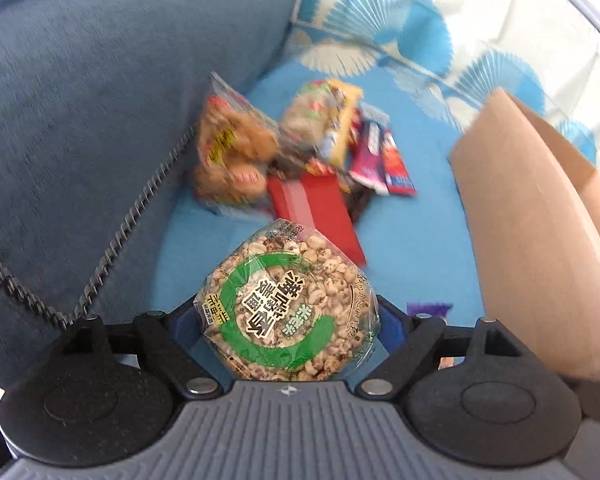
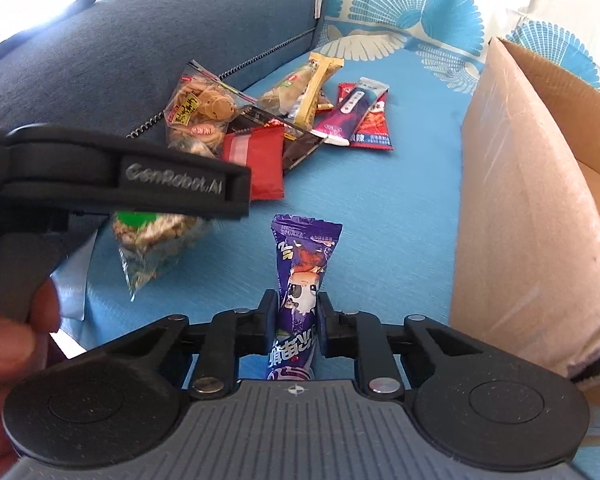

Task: Organize snacks
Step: 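Grasp the round green-labelled grain pack with the left tool while the right tool lifts the purple bar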

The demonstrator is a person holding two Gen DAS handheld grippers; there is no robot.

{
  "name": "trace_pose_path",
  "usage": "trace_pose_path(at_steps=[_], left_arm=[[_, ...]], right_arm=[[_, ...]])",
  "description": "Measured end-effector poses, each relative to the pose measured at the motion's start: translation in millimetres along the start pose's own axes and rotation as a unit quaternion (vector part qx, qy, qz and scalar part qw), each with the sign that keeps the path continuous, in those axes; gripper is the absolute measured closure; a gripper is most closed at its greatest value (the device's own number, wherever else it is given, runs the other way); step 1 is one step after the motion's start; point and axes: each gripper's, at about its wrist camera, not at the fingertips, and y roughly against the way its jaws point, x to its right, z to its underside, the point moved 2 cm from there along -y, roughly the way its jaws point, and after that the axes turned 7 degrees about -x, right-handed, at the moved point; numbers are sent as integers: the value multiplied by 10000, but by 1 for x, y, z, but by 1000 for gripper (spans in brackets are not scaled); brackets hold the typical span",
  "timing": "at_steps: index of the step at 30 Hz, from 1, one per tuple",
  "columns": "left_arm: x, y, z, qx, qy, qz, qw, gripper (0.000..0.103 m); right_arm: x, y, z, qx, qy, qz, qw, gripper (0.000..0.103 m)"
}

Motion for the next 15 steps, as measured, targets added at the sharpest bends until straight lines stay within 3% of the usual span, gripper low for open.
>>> trace_pose_path(at_steps=[3, 15], left_arm=[[2, -5, 7, -243, 2, -104, 9997, 14], [10, -5, 17, -264, -226, -286, 9990, 10]], right_arm=[[3, -2, 4, -93, -108, 18, 9999, 81], [5, -1, 10, -129, -202, 83, 9997, 71]])
